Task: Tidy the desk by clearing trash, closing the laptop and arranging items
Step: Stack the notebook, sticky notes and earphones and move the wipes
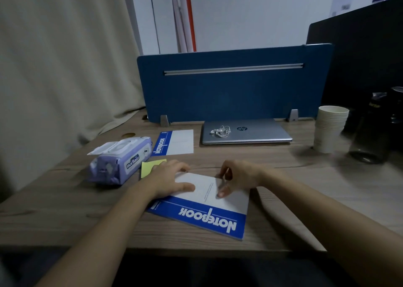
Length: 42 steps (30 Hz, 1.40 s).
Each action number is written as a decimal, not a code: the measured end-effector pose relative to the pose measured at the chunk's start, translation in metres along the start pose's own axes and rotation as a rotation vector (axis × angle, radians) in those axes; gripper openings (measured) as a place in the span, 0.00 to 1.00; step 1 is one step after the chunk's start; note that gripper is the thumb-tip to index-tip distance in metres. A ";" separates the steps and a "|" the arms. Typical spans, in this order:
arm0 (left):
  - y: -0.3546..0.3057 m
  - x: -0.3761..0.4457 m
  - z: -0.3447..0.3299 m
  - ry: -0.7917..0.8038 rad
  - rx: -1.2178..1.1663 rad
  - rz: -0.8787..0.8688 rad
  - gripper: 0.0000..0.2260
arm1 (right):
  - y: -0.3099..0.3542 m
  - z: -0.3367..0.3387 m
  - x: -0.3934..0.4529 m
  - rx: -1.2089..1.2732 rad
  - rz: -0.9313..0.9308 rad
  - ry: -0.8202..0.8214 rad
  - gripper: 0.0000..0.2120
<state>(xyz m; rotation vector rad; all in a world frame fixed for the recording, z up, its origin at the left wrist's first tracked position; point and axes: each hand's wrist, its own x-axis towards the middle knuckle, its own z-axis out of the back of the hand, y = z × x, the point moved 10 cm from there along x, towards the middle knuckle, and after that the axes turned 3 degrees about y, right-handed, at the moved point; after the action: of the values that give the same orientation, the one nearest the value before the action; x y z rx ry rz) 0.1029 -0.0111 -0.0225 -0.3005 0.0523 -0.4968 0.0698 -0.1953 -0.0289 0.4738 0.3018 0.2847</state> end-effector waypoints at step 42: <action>0.148 0.050 0.038 -0.371 -0.242 0.405 0.34 | 0.007 0.035 0.152 0.793 0.066 -0.621 0.13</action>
<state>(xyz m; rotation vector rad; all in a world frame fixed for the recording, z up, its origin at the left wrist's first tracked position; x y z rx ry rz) 0.2194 0.0989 -0.0285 -0.6006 -0.1869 -0.0262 0.2197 -0.1527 -0.0286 1.3198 -0.2307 0.0580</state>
